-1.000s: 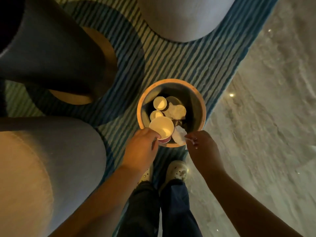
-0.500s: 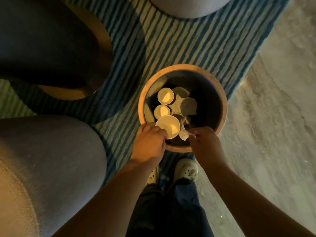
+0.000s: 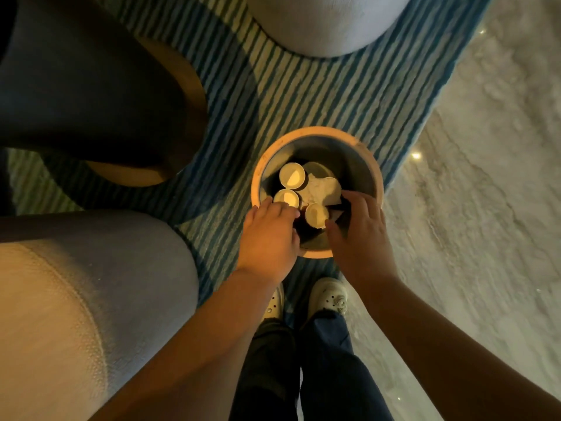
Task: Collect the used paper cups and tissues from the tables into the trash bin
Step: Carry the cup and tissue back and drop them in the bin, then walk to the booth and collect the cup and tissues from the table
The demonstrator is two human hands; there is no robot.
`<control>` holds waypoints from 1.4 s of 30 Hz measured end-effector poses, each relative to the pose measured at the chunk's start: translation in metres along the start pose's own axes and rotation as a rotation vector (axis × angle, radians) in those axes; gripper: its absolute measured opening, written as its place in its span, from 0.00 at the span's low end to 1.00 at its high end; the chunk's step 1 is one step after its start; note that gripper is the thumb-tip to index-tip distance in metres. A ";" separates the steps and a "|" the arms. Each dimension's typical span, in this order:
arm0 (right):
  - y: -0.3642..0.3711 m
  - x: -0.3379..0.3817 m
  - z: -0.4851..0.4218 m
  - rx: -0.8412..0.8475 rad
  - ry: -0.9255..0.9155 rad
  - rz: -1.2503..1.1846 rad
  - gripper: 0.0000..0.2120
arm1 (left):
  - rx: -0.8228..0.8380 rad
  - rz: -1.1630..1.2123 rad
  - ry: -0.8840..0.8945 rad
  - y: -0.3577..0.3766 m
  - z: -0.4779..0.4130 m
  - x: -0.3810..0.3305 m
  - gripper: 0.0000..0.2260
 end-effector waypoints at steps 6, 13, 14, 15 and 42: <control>-0.096 0.118 0.055 -0.108 -0.217 0.085 0.26 | -0.291 0.027 0.075 -0.145 0.097 -0.046 0.17; -0.197 0.270 0.189 -0.139 -0.541 -0.008 0.29 | -0.646 -0.078 0.046 -0.291 0.299 -0.091 0.26; -0.205 0.288 0.215 -0.127 -0.584 0.007 0.30 | -0.684 -0.089 0.018 -0.301 0.332 -0.096 0.27; -0.212 0.303 0.241 -0.108 -0.630 0.019 0.31 | -0.720 -0.090 -0.019 -0.309 0.364 -0.099 0.28; 0.185 0.553 0.933 0.601 -1.704 0.555 0.32 | -1.157 0.249 -1.293 -0.045 1.162 0.073 0.29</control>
Point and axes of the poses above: each hand's wrist, its own z-axis away from the middle knuckle, its own y-axis out of the palm, x = y × z, the point moved 10 cm from there along -z, towards the middle knuckle, and after that the axes turned 15 degrees about x, right-handed, at the moved point
